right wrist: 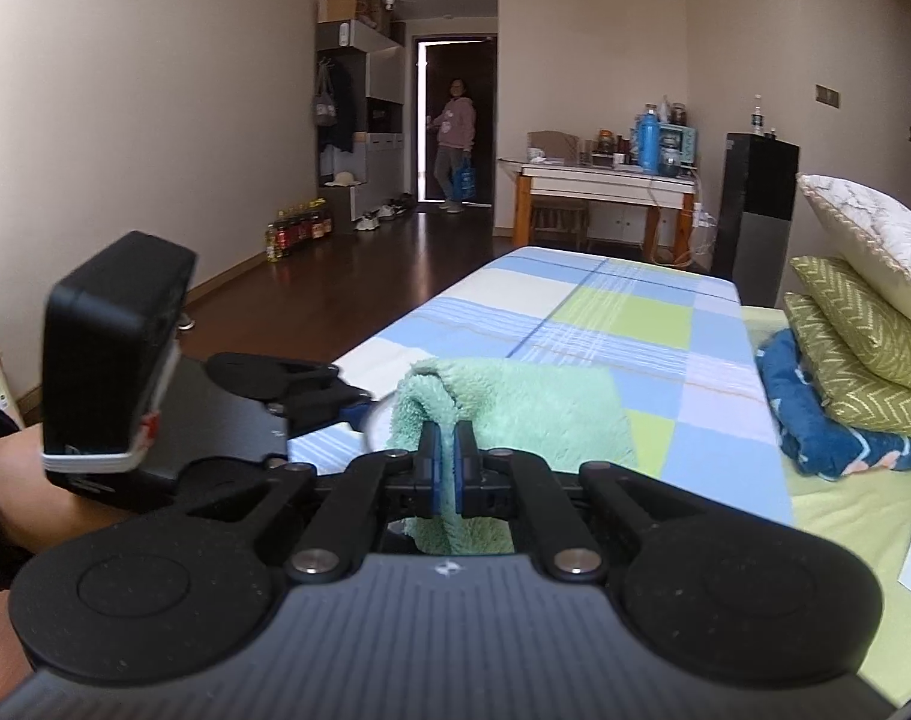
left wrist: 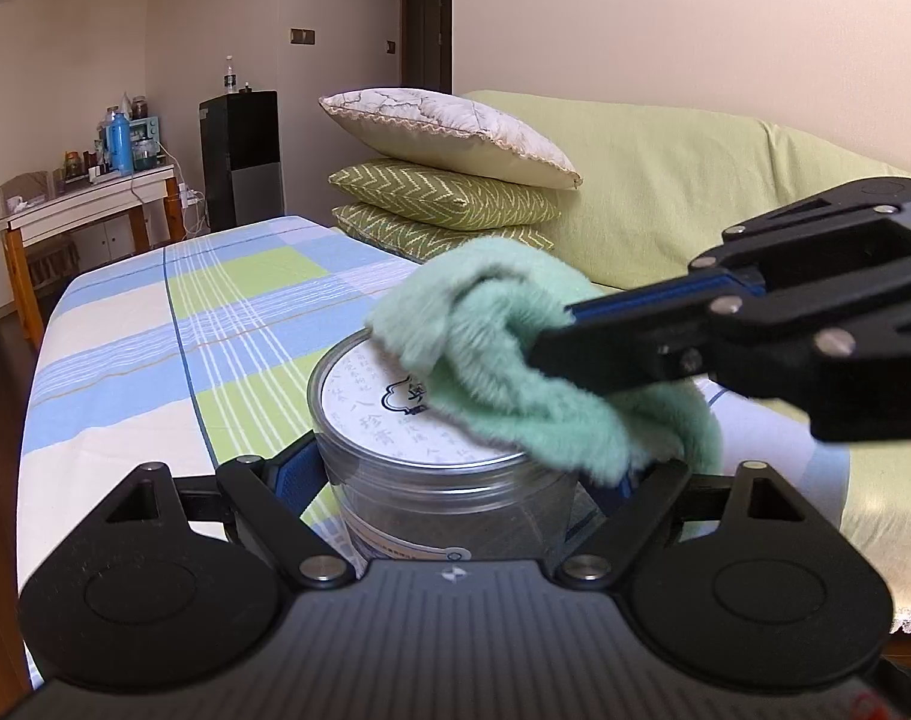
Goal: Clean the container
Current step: 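Wipe the towel over the jar's white lid with the right gripper, then rub the towel around the lid edge with the right gripper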
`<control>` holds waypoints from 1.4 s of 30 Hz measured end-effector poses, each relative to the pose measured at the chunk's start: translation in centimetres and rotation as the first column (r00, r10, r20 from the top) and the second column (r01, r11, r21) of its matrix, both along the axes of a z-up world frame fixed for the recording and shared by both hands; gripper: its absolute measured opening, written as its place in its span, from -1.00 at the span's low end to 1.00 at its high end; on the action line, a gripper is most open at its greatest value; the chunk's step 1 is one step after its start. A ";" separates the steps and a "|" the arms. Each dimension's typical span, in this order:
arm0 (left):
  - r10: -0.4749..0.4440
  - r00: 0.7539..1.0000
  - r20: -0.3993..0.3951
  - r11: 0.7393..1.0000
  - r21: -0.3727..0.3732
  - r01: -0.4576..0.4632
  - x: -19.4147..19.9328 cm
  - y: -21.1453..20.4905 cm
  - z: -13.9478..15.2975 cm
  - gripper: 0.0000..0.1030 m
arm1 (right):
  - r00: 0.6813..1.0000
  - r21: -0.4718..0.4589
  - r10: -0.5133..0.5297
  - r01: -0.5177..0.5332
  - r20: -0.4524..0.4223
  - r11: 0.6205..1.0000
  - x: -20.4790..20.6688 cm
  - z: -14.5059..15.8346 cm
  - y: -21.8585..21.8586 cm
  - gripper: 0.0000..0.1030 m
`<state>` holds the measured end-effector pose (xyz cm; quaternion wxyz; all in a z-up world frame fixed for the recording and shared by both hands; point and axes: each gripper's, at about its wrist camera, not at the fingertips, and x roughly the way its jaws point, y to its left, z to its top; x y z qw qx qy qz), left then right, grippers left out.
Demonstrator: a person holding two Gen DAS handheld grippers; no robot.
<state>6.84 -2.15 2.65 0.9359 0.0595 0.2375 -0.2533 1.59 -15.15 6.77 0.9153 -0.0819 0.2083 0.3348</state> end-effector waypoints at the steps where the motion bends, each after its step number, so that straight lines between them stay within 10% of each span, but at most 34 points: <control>1: 0.001 1.000 0.000 1.000 0.000 -0.001 0.0 0.0 0.0 0.67 | 1.000 0.002 0.007 -0.007 -0.001 1.000 0.1 0.0 0.3 -0.94; 42: 0.005 1.000 -0.004 1.000 0.004 -0.004 -0.3 0.1 0.1 0.66 | 0.998 -0.026 0.048 -0.047 0.038 0.999 4.0 -0.5 2.7 -0.95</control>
